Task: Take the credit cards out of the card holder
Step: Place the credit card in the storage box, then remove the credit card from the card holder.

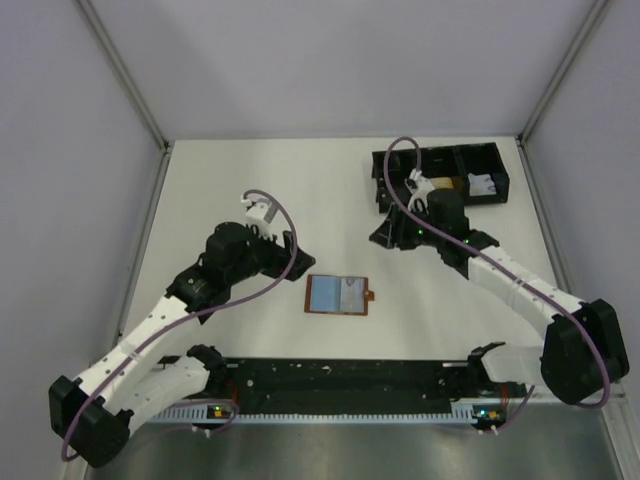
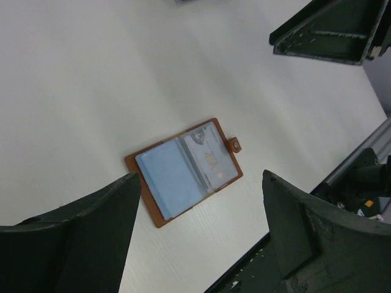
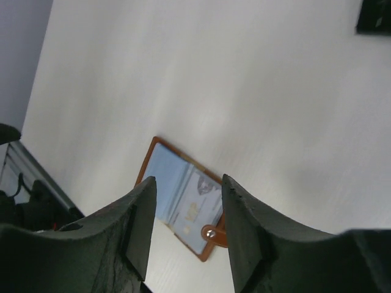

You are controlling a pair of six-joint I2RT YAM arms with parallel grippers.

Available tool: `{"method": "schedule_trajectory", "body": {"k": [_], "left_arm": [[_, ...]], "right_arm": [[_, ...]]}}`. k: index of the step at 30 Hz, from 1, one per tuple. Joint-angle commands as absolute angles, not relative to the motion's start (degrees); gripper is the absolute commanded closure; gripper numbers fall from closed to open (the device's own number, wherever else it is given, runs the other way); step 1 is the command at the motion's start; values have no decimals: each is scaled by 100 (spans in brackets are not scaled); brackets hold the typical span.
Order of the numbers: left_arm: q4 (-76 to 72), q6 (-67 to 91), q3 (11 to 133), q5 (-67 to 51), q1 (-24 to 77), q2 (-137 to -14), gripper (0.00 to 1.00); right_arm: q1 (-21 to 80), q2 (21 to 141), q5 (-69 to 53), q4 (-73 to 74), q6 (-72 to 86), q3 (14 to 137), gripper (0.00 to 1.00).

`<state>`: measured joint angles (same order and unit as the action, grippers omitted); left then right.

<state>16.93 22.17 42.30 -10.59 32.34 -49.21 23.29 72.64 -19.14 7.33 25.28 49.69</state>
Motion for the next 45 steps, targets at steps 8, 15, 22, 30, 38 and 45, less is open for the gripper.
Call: {"method": "schedule_trajectory", "body": {"k": [8,15,22,30,38,45], "left_arm": [[-156,3831,3630,-2267,3472,-5949,21],[-526,4122,3648,-2531,3603,-6863,28],[-738,4236,3727,-2496,3805,-7567,32],[-958,4473,3665,-2557,3841,-8094,39],[-1107,4605,3621,-2584,3841,-8543,50],[-1064,4623,3498,-2400,3841,-8736,51]], "right_arm": [[2848,7119,-3067,-1782,4121,3042,64],[2865,7540,-3094,-2285,4131,2663,76],[2865,8199,-3146,-2549,3973,2733,80],[2857,8700,-3067,-2285,3832,2751,81],[2856,9044,-3226,-2470,3806,2751,89],[2856,9228,-3112,-2224,3657,2839,93]]}}
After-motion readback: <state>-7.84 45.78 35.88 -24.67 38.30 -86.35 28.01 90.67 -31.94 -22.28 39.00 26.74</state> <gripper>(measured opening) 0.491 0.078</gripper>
